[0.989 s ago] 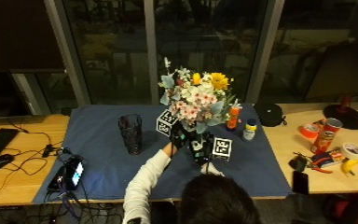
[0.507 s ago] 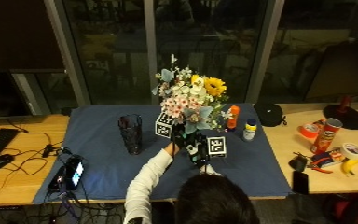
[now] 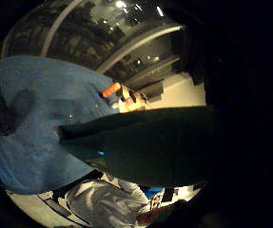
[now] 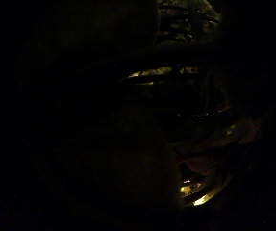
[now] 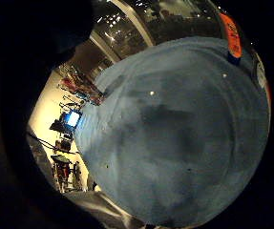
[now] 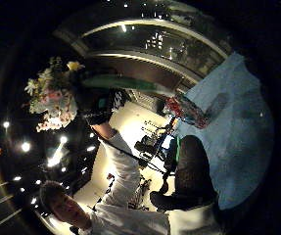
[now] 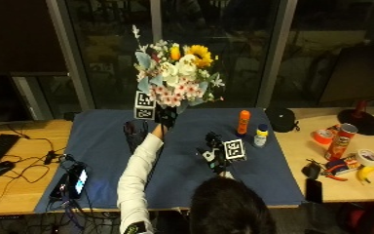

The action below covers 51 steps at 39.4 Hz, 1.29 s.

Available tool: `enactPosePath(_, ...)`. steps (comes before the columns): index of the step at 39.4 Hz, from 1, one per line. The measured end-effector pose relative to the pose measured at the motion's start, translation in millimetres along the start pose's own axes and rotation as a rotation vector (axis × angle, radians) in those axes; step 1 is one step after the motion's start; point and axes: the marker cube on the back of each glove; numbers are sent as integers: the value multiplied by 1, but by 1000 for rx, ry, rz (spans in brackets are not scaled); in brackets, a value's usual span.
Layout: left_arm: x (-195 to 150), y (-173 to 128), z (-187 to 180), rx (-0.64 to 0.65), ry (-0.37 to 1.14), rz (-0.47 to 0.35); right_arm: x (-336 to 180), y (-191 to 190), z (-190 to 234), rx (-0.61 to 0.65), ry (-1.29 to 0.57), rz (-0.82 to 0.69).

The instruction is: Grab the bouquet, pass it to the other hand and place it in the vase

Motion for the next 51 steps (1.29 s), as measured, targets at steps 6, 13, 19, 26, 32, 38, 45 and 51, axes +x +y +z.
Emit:
enactPosePath(6,41,-10,-52,188,-60,44,-8,-15,-14,27,-103,-278)
enactPosePath(13,47,-29,-99,342,-78,15,4,-14,-23,40,-35,-112)
enactPosePath(19,27,-47,-128,415,-73,-36,12,-12,-19,39,-7,-3)
enactPosePath(26,4,-50,-151,452,-79,-64,6,-2,-15,17,33,34)
enactPosePath(32,-21,-56,-166,462,-67,-104,-31,12,-14,11,55,28)
enactPosePath(38,-66,-55,-188,434,-61,-185,-28,16,-13,-8,-7,46)
enactPosePath(45,-204,12,-215,116,-244,-507,-6,24,-36,14,3,25)
enactPosePath(51,-224,93,-220,108,-347,-544,33,32,-45,-14,119,69)
